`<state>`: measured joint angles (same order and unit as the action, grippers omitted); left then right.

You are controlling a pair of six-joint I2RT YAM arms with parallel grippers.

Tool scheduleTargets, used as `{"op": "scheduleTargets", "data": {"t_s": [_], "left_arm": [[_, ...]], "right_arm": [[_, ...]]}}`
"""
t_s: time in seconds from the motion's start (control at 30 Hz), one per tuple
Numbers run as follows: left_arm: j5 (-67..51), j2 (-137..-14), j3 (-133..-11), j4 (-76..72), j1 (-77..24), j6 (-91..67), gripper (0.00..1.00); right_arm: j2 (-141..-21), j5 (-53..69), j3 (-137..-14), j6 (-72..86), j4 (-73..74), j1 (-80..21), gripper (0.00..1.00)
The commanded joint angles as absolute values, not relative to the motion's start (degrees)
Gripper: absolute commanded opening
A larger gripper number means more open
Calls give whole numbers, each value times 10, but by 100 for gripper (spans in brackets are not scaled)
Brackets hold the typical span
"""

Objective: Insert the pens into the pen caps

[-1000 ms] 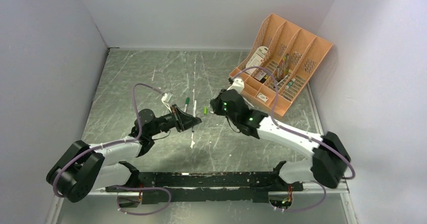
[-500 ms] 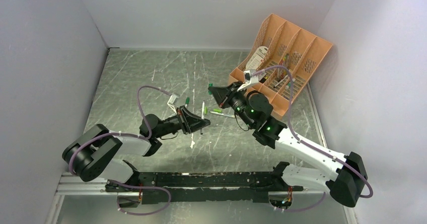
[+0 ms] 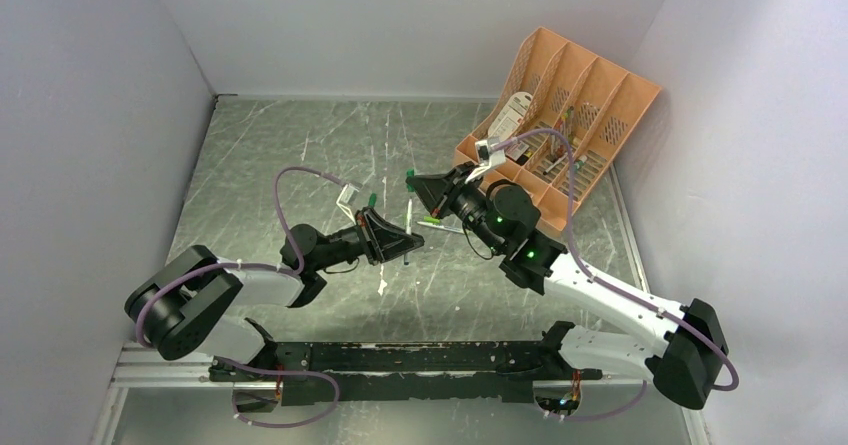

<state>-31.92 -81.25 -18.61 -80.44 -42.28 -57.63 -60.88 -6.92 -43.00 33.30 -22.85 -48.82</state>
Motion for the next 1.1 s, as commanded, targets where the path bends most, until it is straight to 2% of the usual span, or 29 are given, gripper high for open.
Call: {"op": "scheduleTargets", "data": {"t_s": [0.0,1.07], "left_arm": [[-313,-815,-202,-835,-428,-567,7],[-287,-792,-238,-788,-428,-524,7]], "right_arm": [[-600,-57,-429,322,-239,-486,0],[-574,-35,-390,338,-228,-487,0]]}}
